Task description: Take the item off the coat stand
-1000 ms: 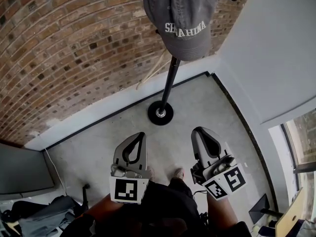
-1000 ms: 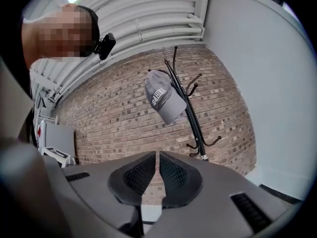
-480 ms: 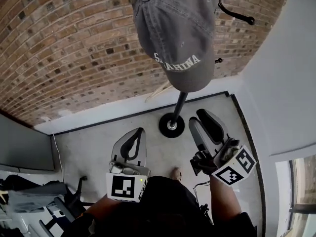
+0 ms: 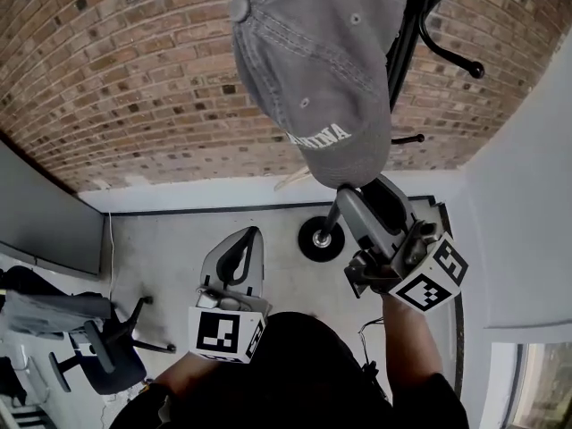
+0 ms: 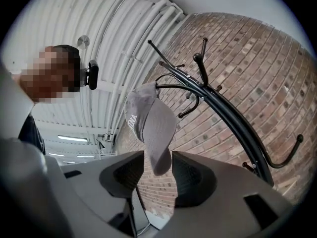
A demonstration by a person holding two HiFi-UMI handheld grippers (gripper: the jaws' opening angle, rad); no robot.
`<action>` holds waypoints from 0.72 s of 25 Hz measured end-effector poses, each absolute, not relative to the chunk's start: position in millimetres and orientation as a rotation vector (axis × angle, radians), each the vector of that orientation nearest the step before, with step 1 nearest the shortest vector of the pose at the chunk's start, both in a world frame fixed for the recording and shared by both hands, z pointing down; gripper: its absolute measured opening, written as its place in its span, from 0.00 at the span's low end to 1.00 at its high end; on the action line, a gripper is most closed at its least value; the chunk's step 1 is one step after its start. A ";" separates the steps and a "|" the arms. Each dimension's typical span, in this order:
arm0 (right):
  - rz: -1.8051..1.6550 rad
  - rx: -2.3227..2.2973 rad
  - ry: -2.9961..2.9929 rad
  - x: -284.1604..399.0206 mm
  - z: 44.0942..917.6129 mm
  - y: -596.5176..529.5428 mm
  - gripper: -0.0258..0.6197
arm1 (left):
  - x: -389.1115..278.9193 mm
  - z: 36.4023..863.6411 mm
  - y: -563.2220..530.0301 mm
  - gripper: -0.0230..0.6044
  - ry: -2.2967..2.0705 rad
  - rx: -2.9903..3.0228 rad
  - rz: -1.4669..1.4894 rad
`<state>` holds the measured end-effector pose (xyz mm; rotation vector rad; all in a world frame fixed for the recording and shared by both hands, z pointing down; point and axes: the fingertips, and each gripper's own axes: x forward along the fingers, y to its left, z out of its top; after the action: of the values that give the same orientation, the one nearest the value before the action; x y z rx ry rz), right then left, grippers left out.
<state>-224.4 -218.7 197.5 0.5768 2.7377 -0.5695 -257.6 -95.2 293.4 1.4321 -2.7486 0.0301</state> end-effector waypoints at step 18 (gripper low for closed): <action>-0.416 0.742 2.589 -225.1 163.8 -187.3 0.09 | -284.2 304.6 -67.3 0.08 -2.779 1.291 0.017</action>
<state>-225.1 -187.3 163.8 0.7424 2.5886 -0.4155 -284.2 -67.3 304.6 1.2911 -2.7788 0.0171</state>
